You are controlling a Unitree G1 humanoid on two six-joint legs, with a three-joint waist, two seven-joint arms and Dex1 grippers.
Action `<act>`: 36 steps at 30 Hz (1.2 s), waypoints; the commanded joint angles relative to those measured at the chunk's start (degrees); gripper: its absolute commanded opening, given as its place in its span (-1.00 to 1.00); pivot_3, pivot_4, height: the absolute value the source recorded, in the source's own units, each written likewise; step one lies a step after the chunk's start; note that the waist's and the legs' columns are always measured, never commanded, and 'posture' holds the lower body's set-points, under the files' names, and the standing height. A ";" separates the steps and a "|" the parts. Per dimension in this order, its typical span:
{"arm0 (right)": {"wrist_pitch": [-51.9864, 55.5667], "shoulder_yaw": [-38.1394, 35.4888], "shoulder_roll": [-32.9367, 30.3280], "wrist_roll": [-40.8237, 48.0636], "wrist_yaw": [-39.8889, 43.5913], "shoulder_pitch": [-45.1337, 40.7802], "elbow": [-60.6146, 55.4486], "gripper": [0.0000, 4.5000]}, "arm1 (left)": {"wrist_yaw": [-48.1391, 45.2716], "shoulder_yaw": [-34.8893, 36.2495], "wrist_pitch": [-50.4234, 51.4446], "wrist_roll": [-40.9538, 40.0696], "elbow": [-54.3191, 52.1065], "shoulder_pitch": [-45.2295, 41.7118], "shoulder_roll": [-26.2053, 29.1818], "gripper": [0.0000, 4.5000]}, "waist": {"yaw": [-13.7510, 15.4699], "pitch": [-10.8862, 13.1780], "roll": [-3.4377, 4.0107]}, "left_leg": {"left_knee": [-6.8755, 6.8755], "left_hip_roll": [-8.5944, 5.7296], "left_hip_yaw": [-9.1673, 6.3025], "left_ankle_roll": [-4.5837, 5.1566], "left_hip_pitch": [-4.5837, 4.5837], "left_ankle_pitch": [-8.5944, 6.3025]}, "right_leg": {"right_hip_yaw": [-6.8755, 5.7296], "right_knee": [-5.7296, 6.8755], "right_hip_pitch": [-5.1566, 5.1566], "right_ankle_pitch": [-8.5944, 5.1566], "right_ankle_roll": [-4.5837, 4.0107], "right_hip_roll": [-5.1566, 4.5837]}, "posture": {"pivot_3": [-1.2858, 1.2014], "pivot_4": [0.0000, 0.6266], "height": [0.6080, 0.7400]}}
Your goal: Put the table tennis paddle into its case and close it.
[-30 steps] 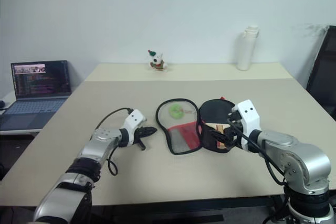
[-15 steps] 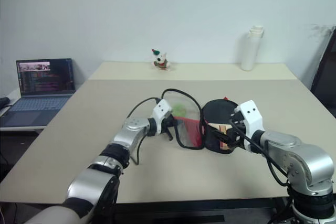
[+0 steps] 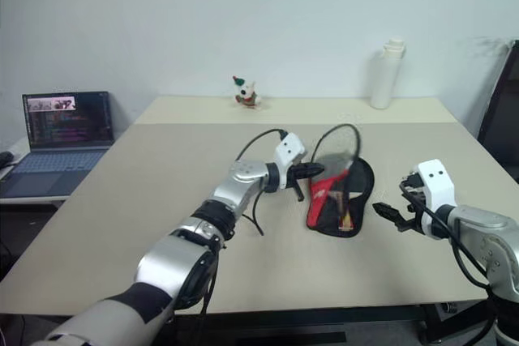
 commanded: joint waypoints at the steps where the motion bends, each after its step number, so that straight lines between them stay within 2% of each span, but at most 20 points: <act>1: -1.21 -2.19 0.58 0.02 -0.76 -0.93 -0.35 1.00 | 1.15 0.81 -1.78 0.26 0.20 -2.26 -0.24 -0.99 | 0.01 0.00 0.00 | 0.00 0.00 0.00 0.00 0.00 0.00 | 0.00 0.00 0.00 0.00 0.00 -0.01 | 0.03 -0.52 1.00; 7: -3.72 0.03 4.08 -0.93 -2.19 -4.13 3.97 1.00 | -0.38 2.79 -1.52 -1.19 -2.11 -0.66 2.46 -0.99 | -0.08 0.00 0.00 | 0.01 0.01 0.08 0.00 0.00 0.00 | 0.09 -0.02 0.00 0.01 0.02 -0.08 | 0.03 -0.52 1.00; 11: -7.51 1.91 9.48 -2.81 -4.38 -7.44 9.36 1.00 | -3.99 4.15 -0.01 -3.28 -7.60 3.01 5.51 -0.99 | -0.65 0.00 0.01 | -0.03 0.05 0.07 0.00 0.06 0.00 | 0.08 0.03 0.01 0.01 0.01 -0.04 | 0.03 -0.52 1.00; 17: -15.19 5.48 14.30 -8.34 -6.69 -11.79 22.09 1.00 | -11.00 5.43 7.72 -8.62 -26.28 13.68 11.47 -0.99 | -1.19 -0.01 0.02 | -0.03 0.16 0.16 0.00 0.11 0.00 | 0.19 0.06 0.01 0.12 -0.17 -0.09 | 0.03 -0.52 1.00; 24: -22.21 8.30 15.84 -12.43 -4.82 -15.07 34.47 1.00 | -9.87 6.44 16.78 -12.08 -41.75 21.72 15.86 -0.99 | -0.78 -0.01 0.02 | 0.01 0.18 0.13 0.00 0.10 0.00 | 0.16 0.09 0.04 0.19 -0.28 -0.15 | 0.03 -0.52 1.00; 31: -23.48 10.84 16.94 -13.99 -2.30 -16.64 39.80 1.00 | -8.42 6.32 19.90 -13.09 -46.54 24.50 17.45 -0.99 | -0.92 -0.01 0.02 | 0.02 0.18 0.14 0.00 0.12 0.00 | 0.17 0.10 0.04 0.21 -0.26 -0.16 | 0.03 -0.52 1.00; 36: -19.95 11.38 17.89 -13.02 -0.25 -16.40 39.14 1.00 | -8.27 6.27 20.62 -13.32 -47.65 25.29 18.45 -0.99 | -1.03 -0.01 0.02 | 0.02 0.19 0.16 0.00 0.15 0.00 | 0.18 0.12 0.05 0.21 -0.27 -0.15 | 0.03 -0.52 1.00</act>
